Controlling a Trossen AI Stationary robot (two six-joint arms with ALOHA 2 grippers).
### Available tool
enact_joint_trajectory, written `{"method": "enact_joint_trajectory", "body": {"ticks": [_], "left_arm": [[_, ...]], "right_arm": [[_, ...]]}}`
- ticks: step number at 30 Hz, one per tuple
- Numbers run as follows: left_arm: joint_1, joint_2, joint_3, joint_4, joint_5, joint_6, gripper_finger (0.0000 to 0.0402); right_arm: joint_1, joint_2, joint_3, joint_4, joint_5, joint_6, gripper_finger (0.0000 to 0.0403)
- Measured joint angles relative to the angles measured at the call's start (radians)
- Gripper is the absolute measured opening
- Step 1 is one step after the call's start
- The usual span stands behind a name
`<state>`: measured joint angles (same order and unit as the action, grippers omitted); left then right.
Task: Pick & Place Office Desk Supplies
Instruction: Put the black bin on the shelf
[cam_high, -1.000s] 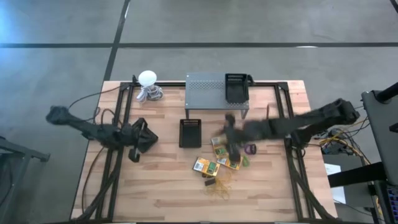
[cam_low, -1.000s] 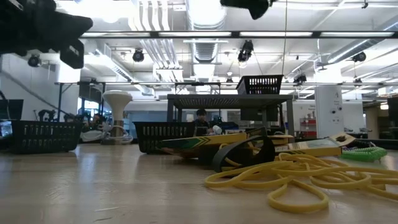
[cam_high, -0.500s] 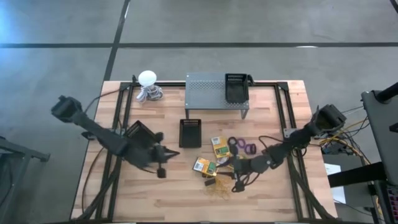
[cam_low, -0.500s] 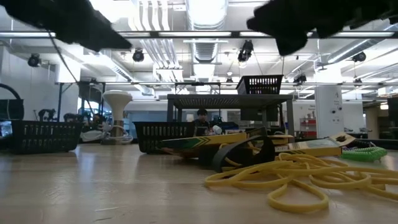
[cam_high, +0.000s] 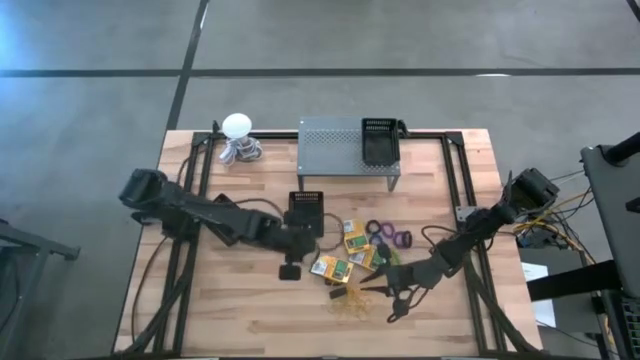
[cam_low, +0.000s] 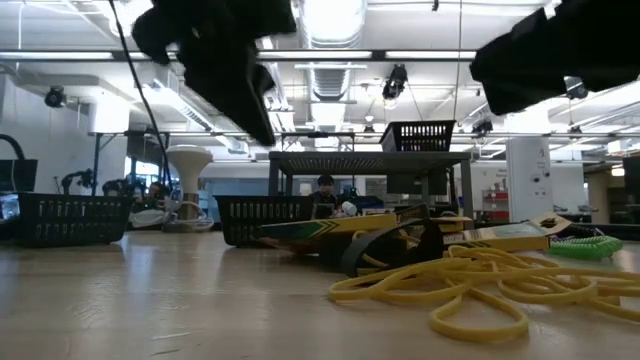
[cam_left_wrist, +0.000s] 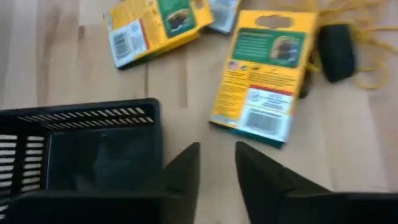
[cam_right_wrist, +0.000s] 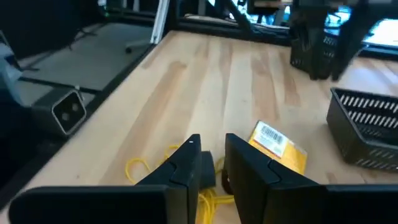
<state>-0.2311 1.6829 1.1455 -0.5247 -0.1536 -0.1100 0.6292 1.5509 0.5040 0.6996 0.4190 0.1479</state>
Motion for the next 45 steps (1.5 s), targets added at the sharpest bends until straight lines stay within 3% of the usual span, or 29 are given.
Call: {"method": "enact_joint_trajectory", "body": {"ticks": [5,10,22,32,35,40,45], "left_arm": [[0.061,0.023,-0.018,-0.007,0.021,0.009,0.0165],[0.073,0.019,-0.071,-0.015,0.005,0.009,0.0168],[0.073,0.018,-0.198,0.155,-0.082,-0.028,0.0121],[0.073,0.018,-0.209,0.192,-0.081,-0.029,0.0022],[0.070,0.018,-0.209,0.192,-0.063,-0.030,0.0011],[0.040,0.019,-0.157,0.173,0.013,-0.075,0.0012],[-0.001,0.018,-0.007,0.077,0.104,-0.161,0.0011]], "right_arm": [[0.002,0.007,-0.010,-0.007,0.003,0.010,0.0070],[0.002,0.007,-0.005,-0.006,0.000,0.014,0.0067],[0.002,0.007,-0.006,-0.006,0.001,0.029,0.0065],[0.002,0.007,-0.007,-0.007,0.001,0.029,0.0065],[0.002,0.007,-0.007,-0.007,0.001,0.033,0.0063],[0.002,0.008,-0.007,-0.007,0.001,0.035,0.0066],[0.002,0.008,-0.007,-0.007,0.001,0.036,0.0063]]}}
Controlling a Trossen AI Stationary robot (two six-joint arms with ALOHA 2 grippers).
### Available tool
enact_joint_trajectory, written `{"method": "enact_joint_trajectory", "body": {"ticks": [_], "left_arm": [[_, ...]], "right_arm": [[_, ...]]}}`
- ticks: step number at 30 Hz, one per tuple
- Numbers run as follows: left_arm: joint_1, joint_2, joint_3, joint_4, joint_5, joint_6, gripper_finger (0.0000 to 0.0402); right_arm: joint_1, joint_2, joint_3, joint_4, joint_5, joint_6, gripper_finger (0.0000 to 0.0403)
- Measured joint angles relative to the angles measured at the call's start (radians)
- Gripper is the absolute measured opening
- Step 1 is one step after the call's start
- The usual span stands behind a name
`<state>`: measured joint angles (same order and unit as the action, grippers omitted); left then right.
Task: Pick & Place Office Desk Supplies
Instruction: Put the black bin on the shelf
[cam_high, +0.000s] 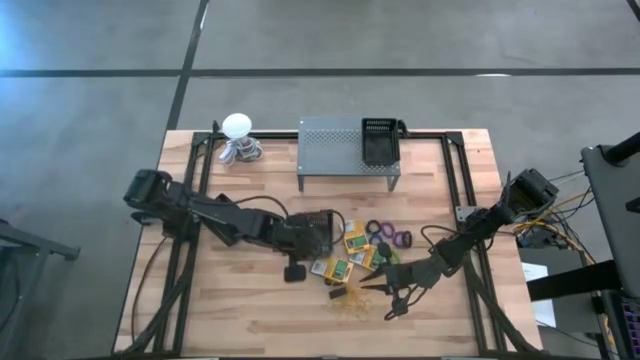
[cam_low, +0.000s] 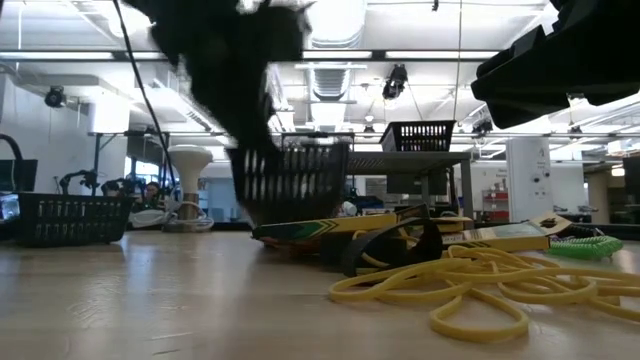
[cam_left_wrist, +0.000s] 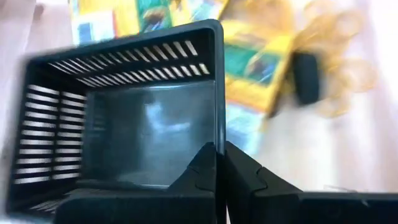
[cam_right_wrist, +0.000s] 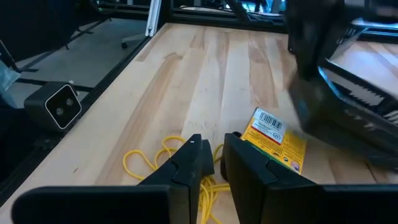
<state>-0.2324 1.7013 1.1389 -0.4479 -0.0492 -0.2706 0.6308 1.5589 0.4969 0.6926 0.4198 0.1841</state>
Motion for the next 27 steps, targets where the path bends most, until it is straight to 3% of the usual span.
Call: {"method": "enact_joint_trajectory", "body": {"ticks": [6,12,22,27], "left_arm": [[-0.001,0.000,0.270,-0.173,-0.003,0.009,0.0011],[0.112,0.000,0.475,-0.333,-0.088,0.150,0.0011],[0.400,0.000,0.539,-0.336,-0.080,0.443,0.0010],[0.487,0.030,0.536,-0.293,-0.054,0.544,0.0010]], "right_arm": [[0.000,0.000,0.000,0.000,0.001,-0.003,0.0065],[0.000,0.000,0.000,0.000,0.002,-0.007,0.0064],[-0.001,0.000,0.000,0.000,0.002,-0.026,0.0064],[-0.001,0.000,-0.001,0.001,0.003,-0.026,0.0065]]}}
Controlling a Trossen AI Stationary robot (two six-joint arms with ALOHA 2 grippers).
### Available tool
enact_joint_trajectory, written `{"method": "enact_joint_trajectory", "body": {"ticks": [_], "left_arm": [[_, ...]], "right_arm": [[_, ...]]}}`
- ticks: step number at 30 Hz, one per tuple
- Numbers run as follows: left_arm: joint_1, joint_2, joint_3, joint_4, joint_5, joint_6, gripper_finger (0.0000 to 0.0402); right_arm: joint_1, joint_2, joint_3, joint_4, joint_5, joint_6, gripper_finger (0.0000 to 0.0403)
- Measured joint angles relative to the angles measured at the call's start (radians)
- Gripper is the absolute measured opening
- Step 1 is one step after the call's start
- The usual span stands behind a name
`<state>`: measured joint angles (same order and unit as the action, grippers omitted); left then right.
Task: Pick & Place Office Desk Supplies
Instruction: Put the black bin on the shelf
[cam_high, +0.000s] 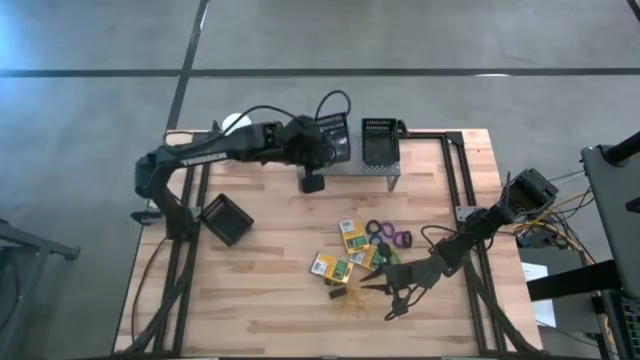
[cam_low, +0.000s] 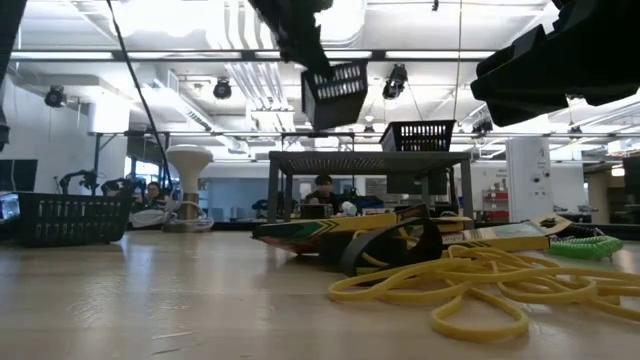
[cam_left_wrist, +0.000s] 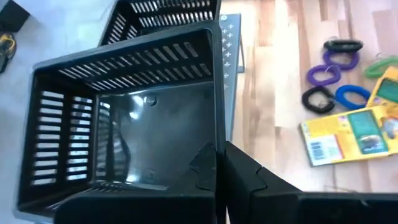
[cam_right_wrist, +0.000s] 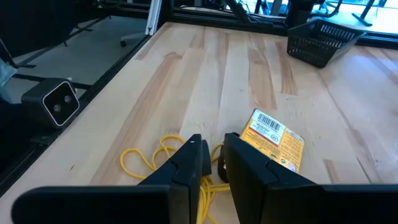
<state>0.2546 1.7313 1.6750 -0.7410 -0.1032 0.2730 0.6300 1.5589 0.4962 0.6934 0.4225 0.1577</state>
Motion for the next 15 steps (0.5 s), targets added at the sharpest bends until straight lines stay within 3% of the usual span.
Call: {"method": "enact_joint_trajectory", "body": {"ticks": [15], "left_arm": [[0.022,0.159,0.002,0.066,-0.004,0.090,0.0010]], "right_arm": [[0.000,0.000,0.000,0.000,-0.001,0.004,0.0061]]}}
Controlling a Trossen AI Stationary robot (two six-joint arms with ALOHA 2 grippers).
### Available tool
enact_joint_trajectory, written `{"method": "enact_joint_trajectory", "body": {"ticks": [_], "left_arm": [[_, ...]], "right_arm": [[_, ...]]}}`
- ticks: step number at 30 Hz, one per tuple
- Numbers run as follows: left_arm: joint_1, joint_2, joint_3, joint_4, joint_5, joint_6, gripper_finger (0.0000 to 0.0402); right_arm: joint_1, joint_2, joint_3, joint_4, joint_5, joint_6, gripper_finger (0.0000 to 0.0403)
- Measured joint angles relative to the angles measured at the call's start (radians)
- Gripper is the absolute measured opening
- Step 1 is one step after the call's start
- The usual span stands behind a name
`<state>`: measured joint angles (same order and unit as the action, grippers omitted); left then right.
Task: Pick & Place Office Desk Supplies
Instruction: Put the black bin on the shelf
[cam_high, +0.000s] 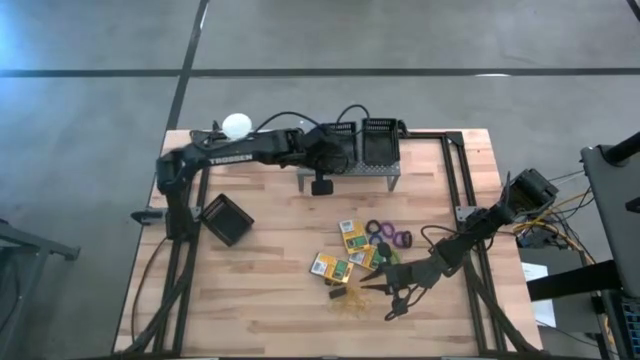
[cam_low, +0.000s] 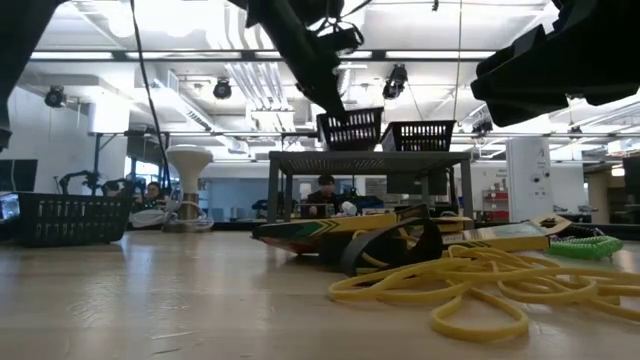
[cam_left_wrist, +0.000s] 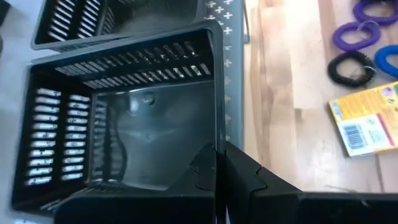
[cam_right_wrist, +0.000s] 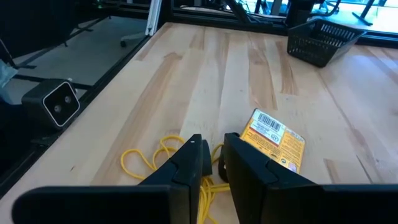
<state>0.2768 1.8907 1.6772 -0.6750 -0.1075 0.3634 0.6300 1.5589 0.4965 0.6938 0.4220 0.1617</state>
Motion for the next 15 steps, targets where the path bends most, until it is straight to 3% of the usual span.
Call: {"method": "enact_joint_trajectory", "body": {"ticks": [15], "left_arm": [[0.000,0.011,0.000,0.069,-0.050,0.002,0.0036]], "right_arm": [[0.000,0.000,0.000,0.000,-0.001,0.004,0.0058]]}}
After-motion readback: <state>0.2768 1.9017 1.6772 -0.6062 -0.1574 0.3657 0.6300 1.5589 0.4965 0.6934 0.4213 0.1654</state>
